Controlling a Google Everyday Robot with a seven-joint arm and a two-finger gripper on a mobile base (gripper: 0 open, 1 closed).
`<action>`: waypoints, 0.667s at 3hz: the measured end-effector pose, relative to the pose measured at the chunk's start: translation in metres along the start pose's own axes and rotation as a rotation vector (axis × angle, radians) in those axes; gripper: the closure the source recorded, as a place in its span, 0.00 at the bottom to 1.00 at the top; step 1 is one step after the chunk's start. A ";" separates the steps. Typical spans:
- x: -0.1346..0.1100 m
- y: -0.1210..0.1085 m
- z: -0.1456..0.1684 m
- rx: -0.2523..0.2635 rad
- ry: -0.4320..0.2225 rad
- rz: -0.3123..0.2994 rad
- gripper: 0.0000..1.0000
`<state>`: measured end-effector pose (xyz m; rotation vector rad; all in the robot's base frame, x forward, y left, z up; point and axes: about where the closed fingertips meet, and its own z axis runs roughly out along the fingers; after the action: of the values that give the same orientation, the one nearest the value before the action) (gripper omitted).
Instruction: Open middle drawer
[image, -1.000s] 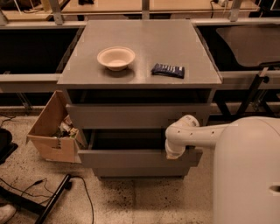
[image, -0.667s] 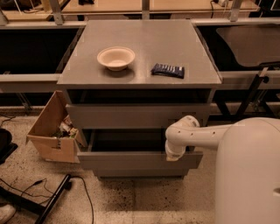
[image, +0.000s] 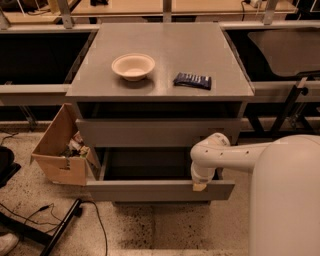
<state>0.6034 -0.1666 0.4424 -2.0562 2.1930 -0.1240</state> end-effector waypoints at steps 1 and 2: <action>0.000 0.000 0.000 0.000 0.000 0.000 1.00; 0.011 0.021 -0.001 -0.045 0.015 0.016 1.00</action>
Offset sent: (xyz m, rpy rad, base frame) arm -0.3834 -0.1984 -0.0229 -0.1634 0.8060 -0.2831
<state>0.5814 -0.1766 0.4399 -2.0671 2.2405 -0.0891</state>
